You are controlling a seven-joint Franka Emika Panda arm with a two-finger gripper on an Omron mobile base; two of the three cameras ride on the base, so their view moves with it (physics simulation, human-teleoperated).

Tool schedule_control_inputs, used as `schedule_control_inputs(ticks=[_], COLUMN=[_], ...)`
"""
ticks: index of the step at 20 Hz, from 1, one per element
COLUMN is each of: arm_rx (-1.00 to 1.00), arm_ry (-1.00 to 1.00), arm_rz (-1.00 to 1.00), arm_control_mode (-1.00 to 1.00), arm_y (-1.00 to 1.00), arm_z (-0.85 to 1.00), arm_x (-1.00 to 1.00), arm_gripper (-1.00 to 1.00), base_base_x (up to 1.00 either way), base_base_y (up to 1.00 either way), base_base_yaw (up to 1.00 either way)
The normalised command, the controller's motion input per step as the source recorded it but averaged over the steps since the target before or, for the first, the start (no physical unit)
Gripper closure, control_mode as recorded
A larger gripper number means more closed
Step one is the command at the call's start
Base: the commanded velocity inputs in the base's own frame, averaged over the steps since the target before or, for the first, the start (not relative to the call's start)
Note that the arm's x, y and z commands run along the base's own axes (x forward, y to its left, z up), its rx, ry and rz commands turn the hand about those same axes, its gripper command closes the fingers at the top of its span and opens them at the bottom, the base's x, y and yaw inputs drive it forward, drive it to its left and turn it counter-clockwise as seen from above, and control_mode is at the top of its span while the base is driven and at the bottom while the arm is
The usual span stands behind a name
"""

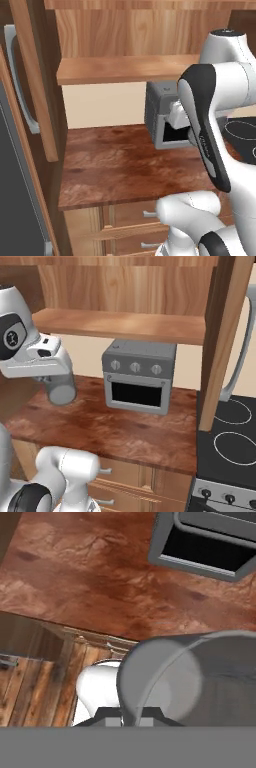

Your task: There is a bowl on the dining counter. Grab a lemon wedge from the fridge and place it in the bowl. Then get the liquor bottle and glass cup from the cabinet and place them next to the bowl.

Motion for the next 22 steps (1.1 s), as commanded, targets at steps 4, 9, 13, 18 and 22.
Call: schedule_control_inputs(ticks=[4,9,13,18,22], arm_rx=[0.00,0.00,0.00,0.00,0.00], arm_ry=[0.00,0.00,0.00,0.00,0.00], arm_rz=[0.00,0.00,0.00,0.00,0.00], arm_control_mode=[1.00,1.00,1.00,1.00,1.00], arm_y=[0.00,0.00,0.00,0.00,0.00], arm_z=[0.00,0.00,0.00,0.00,0.00], arm_x=[0.00,0.00,0.00,0.00,0.00], arm_gripper=[1.00,1.00,1.00,1.00,1.00], base_base_x=[-1.00,-1.00,-1.00,-0.95,-0.86], base_base_y=[-0.11,0.00,0.00,0.01,0.11], base_base_yaw=[0.17,0.63,0.80,0.88,0.88])
